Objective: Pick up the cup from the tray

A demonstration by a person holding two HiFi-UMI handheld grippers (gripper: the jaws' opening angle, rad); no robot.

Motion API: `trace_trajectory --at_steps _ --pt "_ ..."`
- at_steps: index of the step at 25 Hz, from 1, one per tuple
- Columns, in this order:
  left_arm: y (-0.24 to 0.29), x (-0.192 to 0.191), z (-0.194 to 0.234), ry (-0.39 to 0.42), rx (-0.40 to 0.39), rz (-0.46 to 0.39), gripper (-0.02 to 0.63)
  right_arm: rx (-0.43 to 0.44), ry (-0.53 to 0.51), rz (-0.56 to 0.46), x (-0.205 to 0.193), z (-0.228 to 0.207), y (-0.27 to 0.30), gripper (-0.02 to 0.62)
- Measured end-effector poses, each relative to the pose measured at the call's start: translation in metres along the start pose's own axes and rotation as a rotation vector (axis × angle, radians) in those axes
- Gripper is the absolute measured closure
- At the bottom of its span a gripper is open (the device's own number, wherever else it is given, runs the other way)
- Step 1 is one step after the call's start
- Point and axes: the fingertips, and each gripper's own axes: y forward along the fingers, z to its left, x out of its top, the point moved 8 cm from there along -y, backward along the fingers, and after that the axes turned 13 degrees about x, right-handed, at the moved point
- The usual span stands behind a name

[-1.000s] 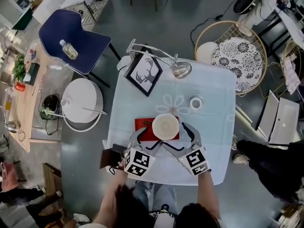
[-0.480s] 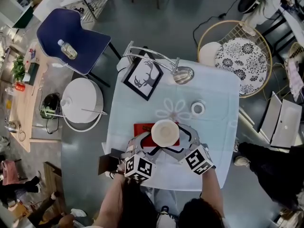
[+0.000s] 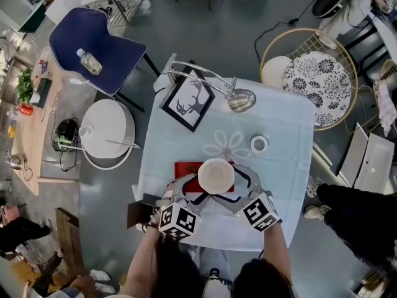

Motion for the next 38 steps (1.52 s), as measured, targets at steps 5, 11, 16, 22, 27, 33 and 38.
trace_trajectory --at_steps 5,11,16,22,27,33,38 --pt "-0.007 0.006 0.003 0.018 0.006 -0.012 0.334 -0.015 -0.006 -0.021 0.006 0.003 -0.004 0.15" --pt "-0.015 0.018 0.005 0.063 -0.021 -0.023 0.334 -0.055 -0.009 -0.039 0.013 0.012 -0.017 0.154" --pt "-0.016 0.033 -0.007 0.098 -0.051 -0.05 0.334 -0.108 0.012 -0.053 0.009 0.019 -0.04 0.158" --pt "-0.009 0.058 -0.031 0.161 -0.121 -0.091 0.334 -0.188 0.038 -0.063 -0.002 0.029 -0.075 0.158" --pt "-0.004 0.075 -0.056 0.205 -0.181 -0.105 0.336 -0.246 0.091 -0.081 -0.021 0.039 -0.101 0.158" --pt "0.013 0.089 -0.085 0.224 -0.226 -0.113 0.334 -0.303 0.139 -0.098 -0.047 0.041 -0.126 0.158" --pt "0.032 0.092 -0.094 0.229 -0.233 -0.1 0.334 -0.321 0.192 -0.134 -0.063 0.031 -0.13 0.158"
